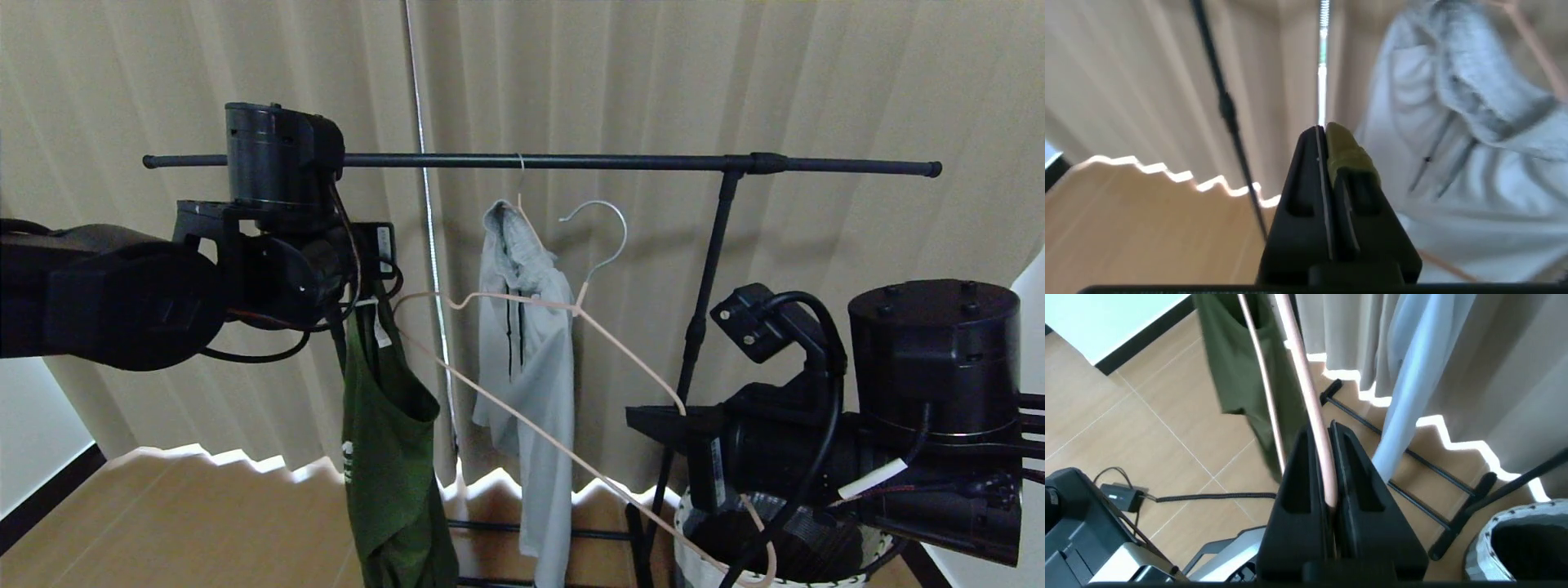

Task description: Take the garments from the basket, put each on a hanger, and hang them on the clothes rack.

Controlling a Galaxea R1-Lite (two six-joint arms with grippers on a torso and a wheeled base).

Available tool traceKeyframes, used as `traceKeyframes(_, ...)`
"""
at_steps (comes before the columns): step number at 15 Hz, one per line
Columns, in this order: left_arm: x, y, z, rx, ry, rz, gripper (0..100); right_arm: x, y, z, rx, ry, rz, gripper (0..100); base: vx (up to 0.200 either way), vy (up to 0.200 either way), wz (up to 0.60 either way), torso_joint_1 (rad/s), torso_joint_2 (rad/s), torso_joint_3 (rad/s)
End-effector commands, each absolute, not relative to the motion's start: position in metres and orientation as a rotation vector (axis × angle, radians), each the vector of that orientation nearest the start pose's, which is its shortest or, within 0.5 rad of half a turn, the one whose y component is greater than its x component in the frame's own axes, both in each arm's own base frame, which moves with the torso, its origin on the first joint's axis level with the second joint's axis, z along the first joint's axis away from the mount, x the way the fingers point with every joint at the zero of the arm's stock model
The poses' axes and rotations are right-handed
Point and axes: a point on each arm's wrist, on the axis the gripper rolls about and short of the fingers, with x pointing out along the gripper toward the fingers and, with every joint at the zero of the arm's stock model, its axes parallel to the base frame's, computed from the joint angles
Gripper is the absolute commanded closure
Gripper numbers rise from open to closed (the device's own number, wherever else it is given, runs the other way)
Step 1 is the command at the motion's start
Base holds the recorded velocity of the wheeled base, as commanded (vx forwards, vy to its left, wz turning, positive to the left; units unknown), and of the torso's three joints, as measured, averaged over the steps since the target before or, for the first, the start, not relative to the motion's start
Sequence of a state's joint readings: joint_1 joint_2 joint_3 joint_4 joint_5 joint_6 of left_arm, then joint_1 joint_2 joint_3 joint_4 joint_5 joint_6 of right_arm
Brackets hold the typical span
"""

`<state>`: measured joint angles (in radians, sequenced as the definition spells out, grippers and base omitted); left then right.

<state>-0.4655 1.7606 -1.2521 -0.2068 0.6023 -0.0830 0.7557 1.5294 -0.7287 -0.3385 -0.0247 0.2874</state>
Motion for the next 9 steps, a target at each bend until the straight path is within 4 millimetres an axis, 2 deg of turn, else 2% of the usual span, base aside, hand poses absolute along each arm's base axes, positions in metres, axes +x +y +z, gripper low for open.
traceKeyframes(1, 0.301, -0.136, 0.248, 0.090, 0.255, 0.147, 100, 0.182, 0.171, 0.185, 0.097, 0.522, 0.652, 100, 0.000, 0.000, 0.00, 0.000, 0.00, 0.000)
traceKeyframes(2, 0.295, -0.133, 0.246, 0.137, 0.266, 0.130, 100, 0.181, 0.171, 0.186, 0.106, 0.520, 0.657, 100, 0.000, 0.000, 0.00, 0.000, 0.00, 0.000)
traceKeyframes(6, 0.296, -0.132, 0.243, 0.156, 0.275, 0.131, 100, 0.174, 0.176, 0.188, 0.111, 0.520, 0.692, 100, 0.000, 0.000, 0.00, 0.000, 0.00, 0.000)
traceKeyframes(9, 0.293, -0.122, 0.233, 0.175, 0.310, 0.150, 100, 0.170, 0.180, 0.189, 0.122, 0.525, 0.709, 100, 0.000, 0.000, 0.00, 0.000, 0.00, 0.000)
